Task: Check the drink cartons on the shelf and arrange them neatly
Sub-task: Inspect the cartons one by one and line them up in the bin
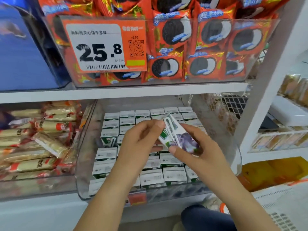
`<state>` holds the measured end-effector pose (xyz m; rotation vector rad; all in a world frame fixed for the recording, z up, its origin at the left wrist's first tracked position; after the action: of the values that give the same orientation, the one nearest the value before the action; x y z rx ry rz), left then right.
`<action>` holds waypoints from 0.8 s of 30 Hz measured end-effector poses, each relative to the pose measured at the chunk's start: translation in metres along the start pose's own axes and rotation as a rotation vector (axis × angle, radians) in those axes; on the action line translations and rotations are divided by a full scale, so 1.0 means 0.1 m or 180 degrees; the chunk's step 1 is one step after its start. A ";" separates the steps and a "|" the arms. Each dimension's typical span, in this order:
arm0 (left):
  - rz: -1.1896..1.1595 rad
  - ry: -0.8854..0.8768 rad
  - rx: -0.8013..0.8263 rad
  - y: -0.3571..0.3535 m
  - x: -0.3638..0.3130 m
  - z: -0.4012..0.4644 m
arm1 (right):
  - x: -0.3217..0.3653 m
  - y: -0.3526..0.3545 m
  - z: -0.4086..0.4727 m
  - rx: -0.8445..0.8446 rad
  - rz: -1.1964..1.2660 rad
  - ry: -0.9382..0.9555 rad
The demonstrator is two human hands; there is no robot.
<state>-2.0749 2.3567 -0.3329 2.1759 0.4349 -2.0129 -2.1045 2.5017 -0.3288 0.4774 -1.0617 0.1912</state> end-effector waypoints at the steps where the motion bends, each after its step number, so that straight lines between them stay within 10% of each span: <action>1: -0.0012 -0.0028 -0.0031 0.02 0.00 -0.01 | -0.01 -0.01 0.00 0.0022 -0.0111 0.0027; 8: 0.0289 -0.0408 -0.0185 0.07 -0.11 -0.10 | 0.01 -0.09 -0.02 0.0012 -0.1372 0.0478; 24: 0.0024 -0.0158 0.0159 -0.05 -0.07 -0.09 | 0.03 0.06 -0.04 -0.0331 -0.1227 0.0618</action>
<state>-2.0686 2.3633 -0.3250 2.1469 0.3734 -2.0905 -2.1020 2.5084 -0.3266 0.5482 -0.7688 -0.1561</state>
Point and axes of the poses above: each hand's wrist, its own z-axis towards the middle knuckle, its own y-axis out of the back of the hand, x = y × z, the point moved 8 cm from there along z, towards the middle knuckle, and after that the axes turned 10 degrees about y, right-handed, at the moved point
